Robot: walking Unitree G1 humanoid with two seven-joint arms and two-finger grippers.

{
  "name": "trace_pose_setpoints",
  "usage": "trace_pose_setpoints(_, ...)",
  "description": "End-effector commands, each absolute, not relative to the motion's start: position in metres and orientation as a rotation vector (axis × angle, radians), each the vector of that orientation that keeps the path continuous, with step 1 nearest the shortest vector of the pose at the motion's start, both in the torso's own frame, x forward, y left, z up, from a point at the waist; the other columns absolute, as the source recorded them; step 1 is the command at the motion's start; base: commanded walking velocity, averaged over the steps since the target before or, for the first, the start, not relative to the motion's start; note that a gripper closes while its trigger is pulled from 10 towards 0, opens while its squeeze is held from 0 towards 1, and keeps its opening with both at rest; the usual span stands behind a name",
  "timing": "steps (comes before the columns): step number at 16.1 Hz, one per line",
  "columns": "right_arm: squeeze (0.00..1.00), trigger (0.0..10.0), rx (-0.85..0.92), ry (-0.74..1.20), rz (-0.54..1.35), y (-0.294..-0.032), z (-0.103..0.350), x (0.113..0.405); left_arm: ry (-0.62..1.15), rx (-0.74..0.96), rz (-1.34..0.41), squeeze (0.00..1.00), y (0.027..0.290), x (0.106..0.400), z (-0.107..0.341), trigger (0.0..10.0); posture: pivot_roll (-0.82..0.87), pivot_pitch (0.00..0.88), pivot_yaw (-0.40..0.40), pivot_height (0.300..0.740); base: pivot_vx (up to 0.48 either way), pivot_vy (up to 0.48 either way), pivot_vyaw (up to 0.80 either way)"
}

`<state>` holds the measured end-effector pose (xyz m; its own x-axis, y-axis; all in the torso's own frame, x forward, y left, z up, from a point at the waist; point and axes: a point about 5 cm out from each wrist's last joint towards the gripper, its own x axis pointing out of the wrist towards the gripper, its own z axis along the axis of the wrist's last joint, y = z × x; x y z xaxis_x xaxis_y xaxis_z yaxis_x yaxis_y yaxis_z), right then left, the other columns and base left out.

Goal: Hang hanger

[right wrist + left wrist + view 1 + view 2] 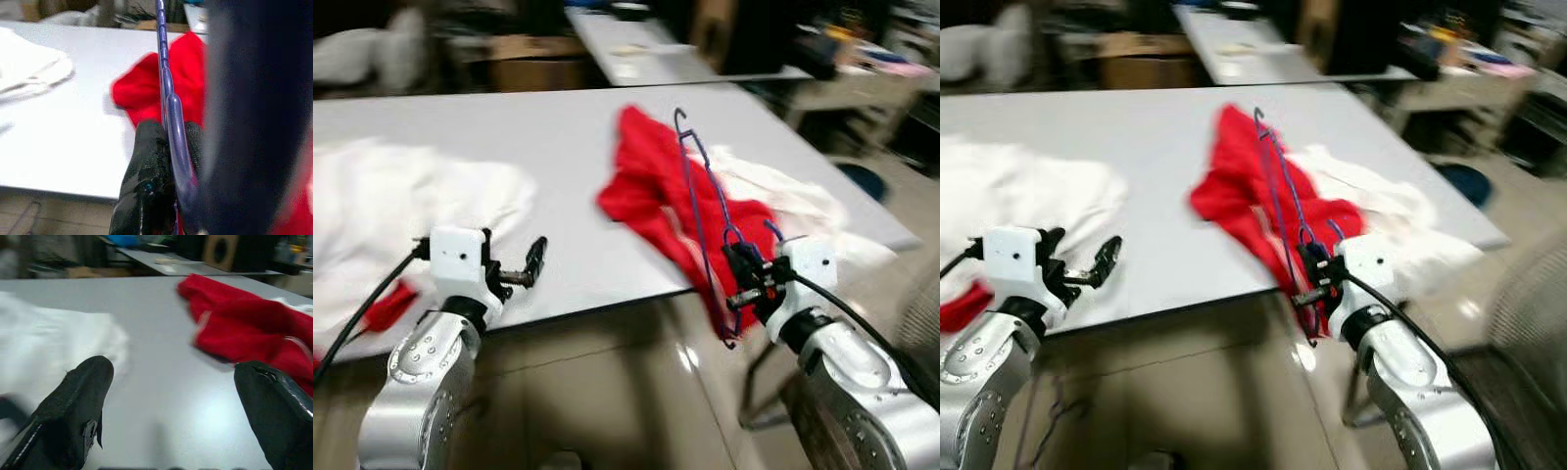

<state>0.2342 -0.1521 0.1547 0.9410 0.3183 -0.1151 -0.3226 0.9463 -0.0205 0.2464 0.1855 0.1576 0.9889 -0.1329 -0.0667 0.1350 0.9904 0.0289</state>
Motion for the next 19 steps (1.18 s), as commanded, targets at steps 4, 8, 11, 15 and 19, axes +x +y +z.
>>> trace_pose_setpoints(4, 0.00, 10.0, 0.011, 0.148, 0.225, -0.170, 0.142, 0.232, 0.059, 0.078, -0.174, 0.00, 0.175, 0.249, 0.161, 10.0, -0.02, 0.000, -0.020, 0.740, 0.000, 0.000, 0.80)
trace_pose_setpoints(8, 0.00, 10.0, 0.030, 0.146, 0.174, -0.174, 0.138, 0.226, 0.071, 0.076, -0.203, 0.00, 0.171, 0.254, 0.159, 10.0, -0.03, 0.000, 0.009, 0.740, 0.000, 0.000, 0.80)
trace_pose_setpoints(11, 0.00, 10.0, 0.011, 0.149, 0.143, -0.177, 0.138, 0.225, 0.077, 0.065, -0.224, 0.00, 0.169, 0.256, 0.158, 10.0, -0.03, 0.000, 0.020, 0.740, 0.000, 0.000, 0.80)
trace_pose_setpoints(15, 0.00, 10.0, 0.042, 0.142, 0.101, -0.177, 0.141, 0.227, 0.072, 0.048, -0.232, 0.00, 0.168, 0.258, 0.160, 10.0, -0.03, 0.000, 0.014, 0.740, 0.000, 0.000, 0.40)
trace_pose_setpoints(19, 0.00, 10.0, 0.083, 0.146, 0.092, -0.174, 0.142, 0.228, 0.069, 0.045, -0.222, 0.00, 0.170, 0.260, 0.161, 10.0, -0.03, 0.000, 0.008, 0.740, 0.000, 0.357, 0.00)
